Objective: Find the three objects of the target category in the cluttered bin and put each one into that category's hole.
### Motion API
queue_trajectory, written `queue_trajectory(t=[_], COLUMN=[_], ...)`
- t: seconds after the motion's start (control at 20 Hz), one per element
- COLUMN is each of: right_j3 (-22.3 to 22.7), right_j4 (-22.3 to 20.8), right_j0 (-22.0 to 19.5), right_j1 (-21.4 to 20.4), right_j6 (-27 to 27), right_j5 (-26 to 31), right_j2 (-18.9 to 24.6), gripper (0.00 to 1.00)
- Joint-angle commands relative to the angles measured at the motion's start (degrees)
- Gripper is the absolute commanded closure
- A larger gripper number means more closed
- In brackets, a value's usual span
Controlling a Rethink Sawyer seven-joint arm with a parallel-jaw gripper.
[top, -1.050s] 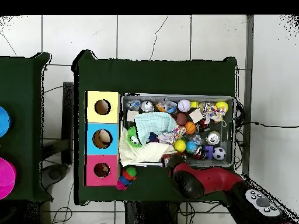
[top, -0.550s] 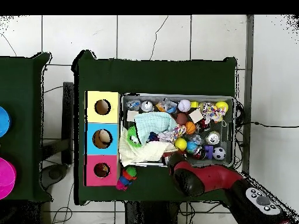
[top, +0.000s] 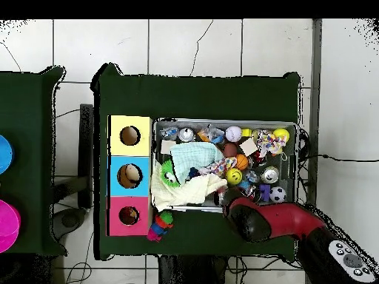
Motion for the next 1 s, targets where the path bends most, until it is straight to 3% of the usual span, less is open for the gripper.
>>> queue_trajectory(t=[0.05, 0.5, 1.0], right_j3=[-3.7, -3.7, -6.7], right_j4=[3.8, 4.0, 4.2], right_j0=[-1.5, -1.8, -5.7], right_j1=[-4.8, -6.6, -7.2], right_j6=[-5.8, -6.3, -12.9], right_j5=[9.9, 12.8, 17.5], right_j2=[7.0, 7.6, 11.8], gripper=[0.00, 0.00, 0.00])
